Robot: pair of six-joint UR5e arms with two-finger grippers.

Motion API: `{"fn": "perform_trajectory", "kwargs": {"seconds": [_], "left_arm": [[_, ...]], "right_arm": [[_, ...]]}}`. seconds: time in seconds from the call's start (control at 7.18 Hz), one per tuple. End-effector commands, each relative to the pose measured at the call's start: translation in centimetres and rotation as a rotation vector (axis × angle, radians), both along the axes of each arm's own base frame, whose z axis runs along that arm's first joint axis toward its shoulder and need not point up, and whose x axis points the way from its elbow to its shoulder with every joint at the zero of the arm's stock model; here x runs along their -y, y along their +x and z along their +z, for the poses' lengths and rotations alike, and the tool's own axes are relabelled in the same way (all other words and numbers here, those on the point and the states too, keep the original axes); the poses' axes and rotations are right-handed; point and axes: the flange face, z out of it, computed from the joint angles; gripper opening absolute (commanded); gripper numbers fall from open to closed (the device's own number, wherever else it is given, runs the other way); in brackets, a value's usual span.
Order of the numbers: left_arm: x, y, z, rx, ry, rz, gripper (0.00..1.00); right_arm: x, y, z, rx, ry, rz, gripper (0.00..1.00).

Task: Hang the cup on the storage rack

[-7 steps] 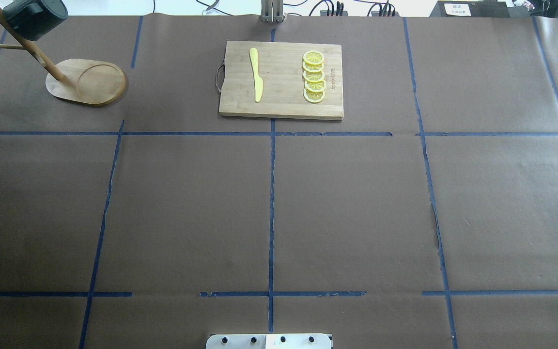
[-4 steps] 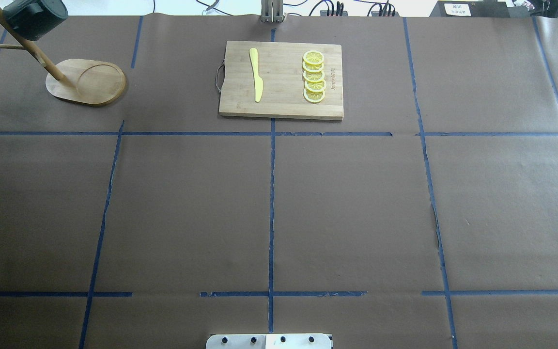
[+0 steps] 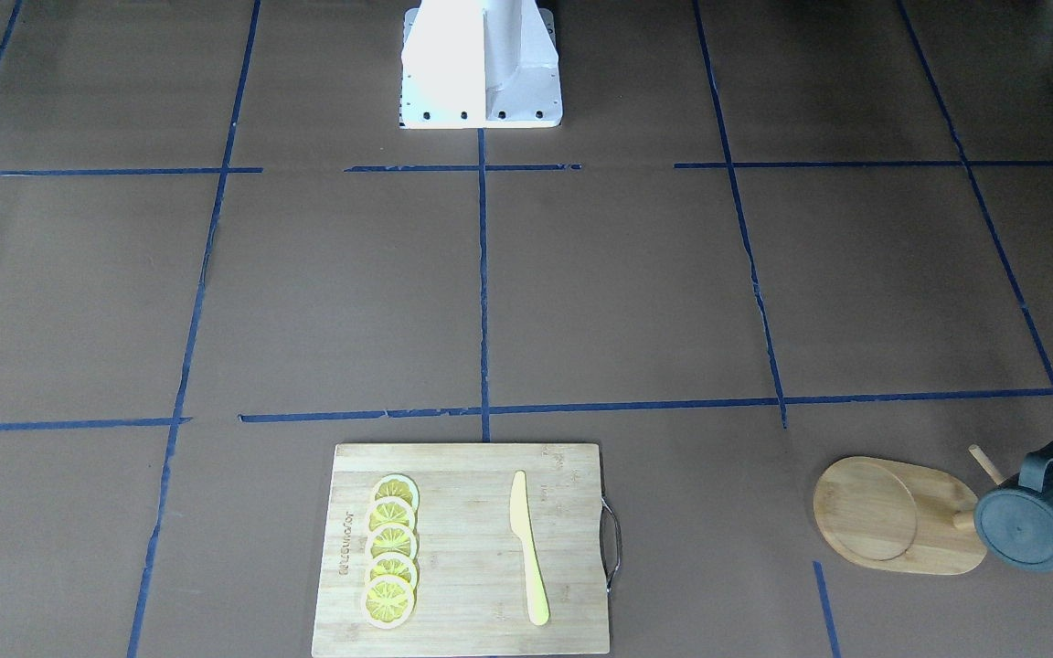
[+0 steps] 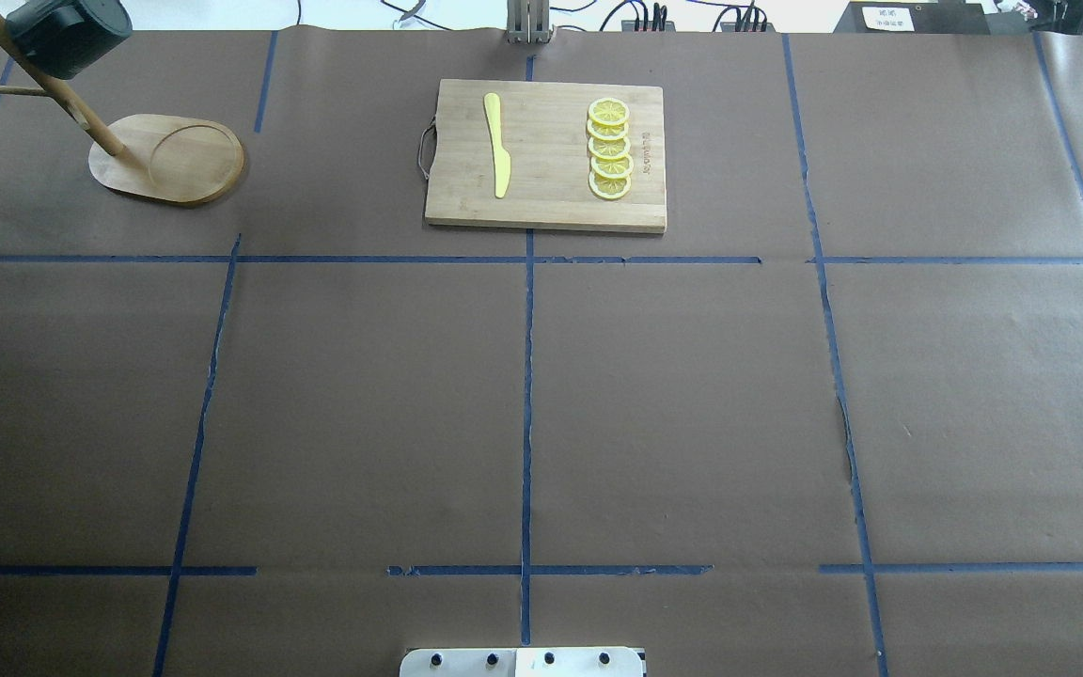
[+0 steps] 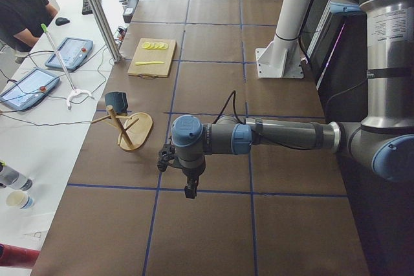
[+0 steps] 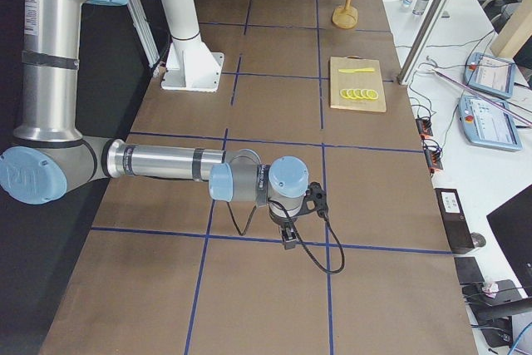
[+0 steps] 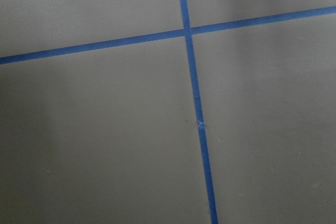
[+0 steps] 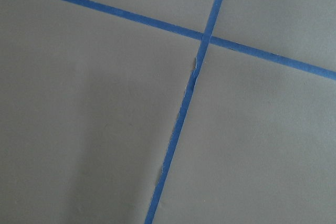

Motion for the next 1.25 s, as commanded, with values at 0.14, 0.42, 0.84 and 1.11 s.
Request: {"fn": "perform_trajectory", "kwargs": {"seconds": [0.14, 0.42, 0.84, 1.11], "left_arm": [[-0.2, 0.2, 0.4, -0.003, 0.021, 0.007, 1.00], [0.2, 0.4, -0.4, -0.003, 0.042, 0.013, 1.00], [-0.9, 0.4, 0.5, -0.003, 0.014, 0.014, 1.00], [-1.5, 0.3, 1.0, -0.003, -0.007, 0.006, 1.00]], "right_arm": [[-0.7, -0.1, 0.1, -0.011, -0.012, -0.020, 0.99], [-0.9, 0.5, -1.1, -0.015, -0.086, -0.002, 0.99], [-1.2, 1.0, -0.8, -0.015, -0.095, 0.014, 0.99], [-1.0, 1.3, -1.2, -0.016, -0.085, 0.022, 0.99]]}}
